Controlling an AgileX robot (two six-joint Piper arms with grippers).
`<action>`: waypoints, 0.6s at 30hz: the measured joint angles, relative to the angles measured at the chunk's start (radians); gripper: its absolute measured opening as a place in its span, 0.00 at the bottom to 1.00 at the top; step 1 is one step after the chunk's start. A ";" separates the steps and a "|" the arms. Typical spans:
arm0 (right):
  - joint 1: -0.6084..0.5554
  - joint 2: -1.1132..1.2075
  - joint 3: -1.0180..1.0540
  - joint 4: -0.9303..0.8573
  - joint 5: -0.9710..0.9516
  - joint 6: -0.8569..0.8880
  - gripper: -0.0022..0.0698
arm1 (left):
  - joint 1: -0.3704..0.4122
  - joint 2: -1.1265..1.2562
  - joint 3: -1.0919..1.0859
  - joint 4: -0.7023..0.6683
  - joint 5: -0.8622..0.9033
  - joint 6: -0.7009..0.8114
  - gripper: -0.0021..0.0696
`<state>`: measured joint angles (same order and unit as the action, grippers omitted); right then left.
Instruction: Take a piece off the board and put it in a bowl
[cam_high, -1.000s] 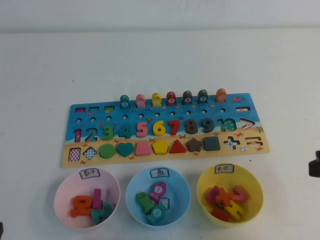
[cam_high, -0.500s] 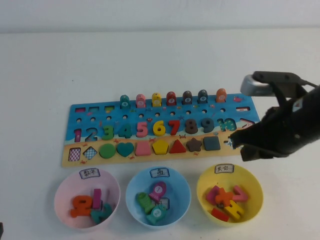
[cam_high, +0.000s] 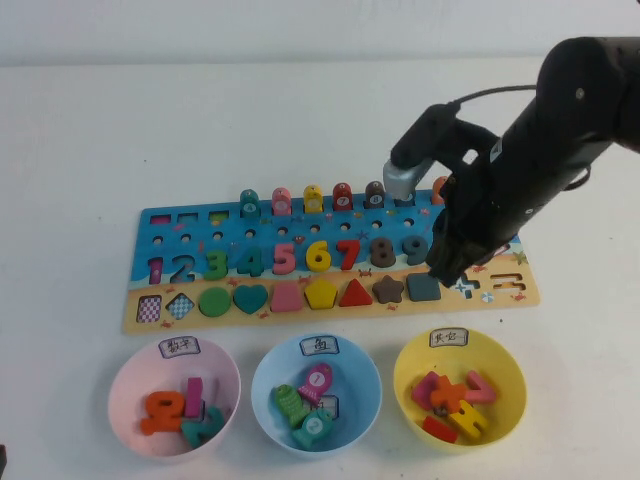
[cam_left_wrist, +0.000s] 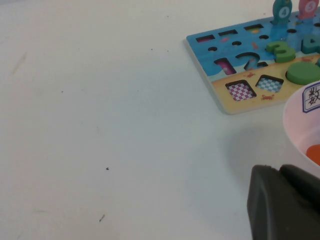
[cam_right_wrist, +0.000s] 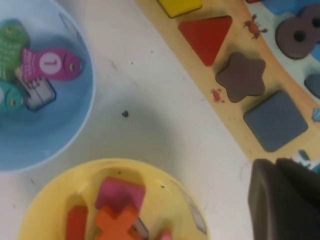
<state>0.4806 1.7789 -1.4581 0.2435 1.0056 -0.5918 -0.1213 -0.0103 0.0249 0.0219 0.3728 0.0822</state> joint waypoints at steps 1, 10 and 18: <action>0.000 0.008 -0.013 -0.001 0.005 -0.049 0.01 | 0.000 0.000 0.000 0.000 0.000 0.000 0.02; 0.000 0.055 -0.033 0.022 0.051 -0.482 0.02 | 0.000 0.000 0.000 0.000 0.000 0.000 0.02; 0.000 0.101 -0.039 0.018 0.045 -0.616 0.27 | 0.000 0.000 0.000 0.000 0.000 0.000 0.02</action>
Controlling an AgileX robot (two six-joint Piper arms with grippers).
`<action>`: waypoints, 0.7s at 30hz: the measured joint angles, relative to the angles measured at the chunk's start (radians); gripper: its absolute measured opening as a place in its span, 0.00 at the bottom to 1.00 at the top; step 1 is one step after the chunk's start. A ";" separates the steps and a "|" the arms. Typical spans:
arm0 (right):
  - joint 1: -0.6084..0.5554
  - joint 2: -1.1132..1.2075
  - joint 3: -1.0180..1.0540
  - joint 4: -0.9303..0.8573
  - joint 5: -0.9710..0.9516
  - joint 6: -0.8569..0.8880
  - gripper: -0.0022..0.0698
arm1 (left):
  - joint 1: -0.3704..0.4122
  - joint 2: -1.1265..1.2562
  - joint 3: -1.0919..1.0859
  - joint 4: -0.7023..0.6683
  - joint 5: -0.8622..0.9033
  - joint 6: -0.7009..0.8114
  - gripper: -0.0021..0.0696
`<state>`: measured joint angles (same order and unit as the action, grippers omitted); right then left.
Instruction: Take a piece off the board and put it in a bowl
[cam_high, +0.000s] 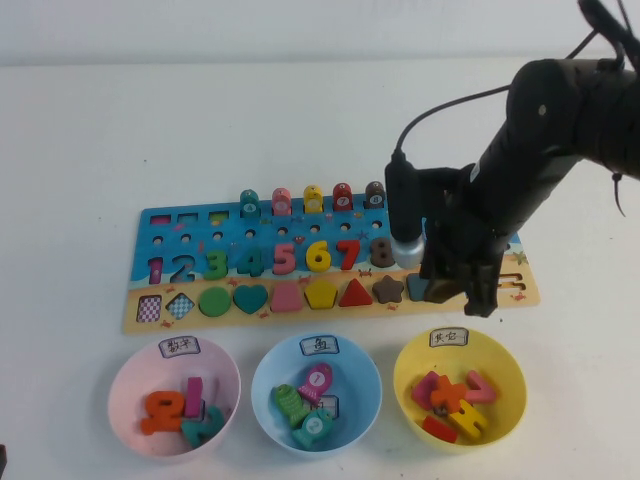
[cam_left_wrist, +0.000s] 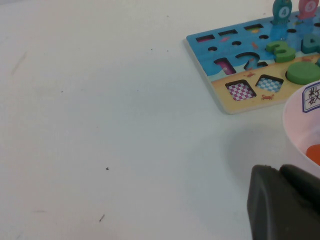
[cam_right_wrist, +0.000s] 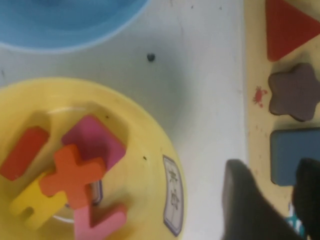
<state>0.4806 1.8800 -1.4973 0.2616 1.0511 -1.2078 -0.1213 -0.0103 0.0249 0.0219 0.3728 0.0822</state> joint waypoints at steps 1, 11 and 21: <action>0.000 0.010 0.000 -0.007 -0.002 -0.010 0.32 | 0.000 0.000 0.000 0.000 0.000 0.000 0.02; -0.046 0.131 -0.065 -0.035 -0.035 -0.042 0.50 | 0.000 0.000 0.000 0.000 0.000 0.000 0.02; -0.048 0.189 -0.158 -0.033 0.011 -0.042 0.50 | 0.000 0.000 0.000 0.000 0.000 0.000 0.02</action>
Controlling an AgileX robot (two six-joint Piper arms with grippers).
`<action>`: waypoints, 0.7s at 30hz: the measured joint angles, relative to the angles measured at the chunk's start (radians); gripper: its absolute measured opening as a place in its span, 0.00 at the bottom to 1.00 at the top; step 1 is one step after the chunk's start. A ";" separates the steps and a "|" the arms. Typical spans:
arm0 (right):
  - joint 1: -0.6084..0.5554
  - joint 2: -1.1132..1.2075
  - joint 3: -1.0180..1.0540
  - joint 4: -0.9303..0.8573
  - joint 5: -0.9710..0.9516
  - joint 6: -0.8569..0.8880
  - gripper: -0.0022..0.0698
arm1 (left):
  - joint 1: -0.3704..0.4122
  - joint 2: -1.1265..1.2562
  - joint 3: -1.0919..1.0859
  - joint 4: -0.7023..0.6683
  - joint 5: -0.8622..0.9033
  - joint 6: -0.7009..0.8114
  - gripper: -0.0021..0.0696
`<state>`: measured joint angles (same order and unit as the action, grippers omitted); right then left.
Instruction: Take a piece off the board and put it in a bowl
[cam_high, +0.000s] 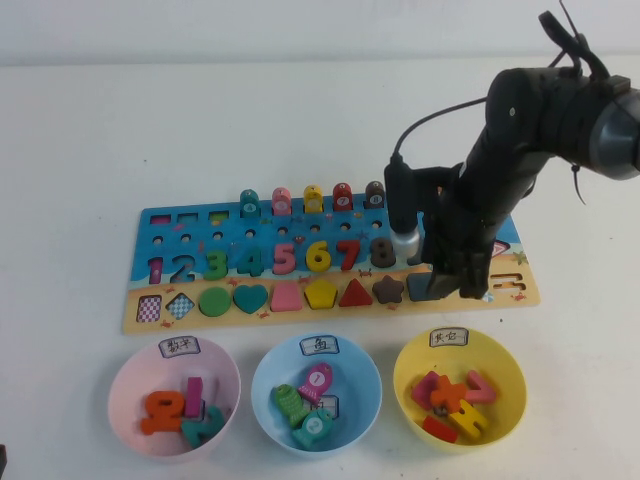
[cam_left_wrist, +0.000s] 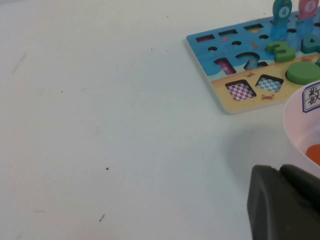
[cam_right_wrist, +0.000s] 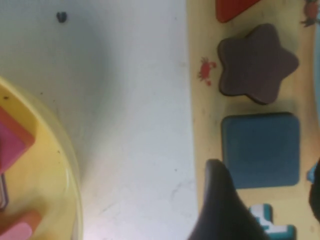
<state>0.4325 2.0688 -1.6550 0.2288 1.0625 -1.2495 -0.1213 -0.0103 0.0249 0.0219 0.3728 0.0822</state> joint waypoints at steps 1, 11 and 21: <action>0.000 0.008 -0.002 0.000 0.003 0.000 0.50 | 0.000 0.000 0.000 0.000 0.000 0.000 0.02; 0.000 0.023 -0.004 -0.002 0.009 -0.004 0.50 | 0.000 0.000 0.000 0.000 0.000 0.000 0.02; 0.000 0.043 -0.004 -0.002 -0.004 -0.008 0.50 | 0.000 0.000 0.000 0.000 0.000 0.000 0.02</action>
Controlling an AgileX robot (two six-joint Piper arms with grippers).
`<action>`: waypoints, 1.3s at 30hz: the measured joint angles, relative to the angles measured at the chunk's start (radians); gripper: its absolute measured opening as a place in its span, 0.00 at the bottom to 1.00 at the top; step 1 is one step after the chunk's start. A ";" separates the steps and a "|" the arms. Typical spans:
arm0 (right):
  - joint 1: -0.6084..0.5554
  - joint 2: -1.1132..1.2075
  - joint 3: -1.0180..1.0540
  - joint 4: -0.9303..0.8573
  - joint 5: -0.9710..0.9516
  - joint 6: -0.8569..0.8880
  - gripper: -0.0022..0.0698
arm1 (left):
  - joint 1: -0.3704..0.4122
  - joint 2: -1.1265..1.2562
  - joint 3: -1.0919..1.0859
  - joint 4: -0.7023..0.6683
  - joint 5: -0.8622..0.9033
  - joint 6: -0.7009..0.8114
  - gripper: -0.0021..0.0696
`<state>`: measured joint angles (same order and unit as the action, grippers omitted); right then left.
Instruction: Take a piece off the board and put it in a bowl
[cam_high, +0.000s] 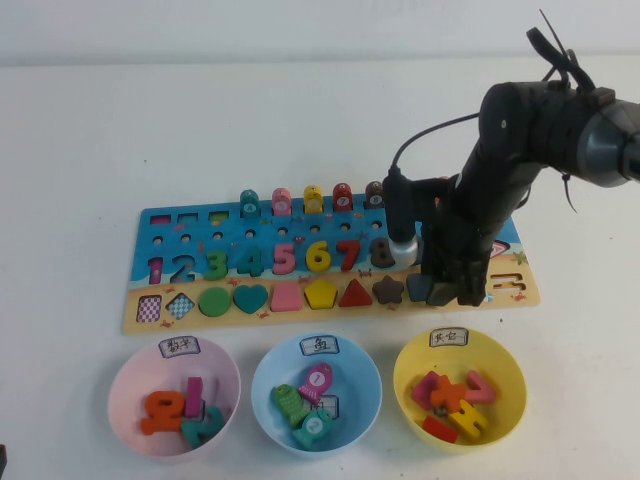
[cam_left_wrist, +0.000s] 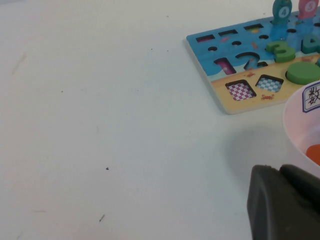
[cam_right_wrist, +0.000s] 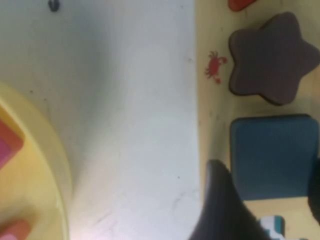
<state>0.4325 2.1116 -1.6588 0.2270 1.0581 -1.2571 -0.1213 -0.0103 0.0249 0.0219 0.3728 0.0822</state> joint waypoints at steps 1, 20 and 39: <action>0.000 0.000 -0.002 0.000 0.000 0.000 0.50 | 0.000 0.000 0.000 0.000 0.000 0.000 0.02; 0.000 0.036 -0.039 0.000 0.000 0.000 0.56 | 0.000 0.000 0.000 0.000 0.000 0.000 0.02; 0.000 0.036 -0.040 -0.002 0.006 0.000 0.43 | 0.000 0.000 0.000 0.000 0.000 0.000 0.02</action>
<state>0.4325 2.1480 -1.6992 0.2252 1.0644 -1.2571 -0.1213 -0.0103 0.0249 0.0219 0.3728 0.0822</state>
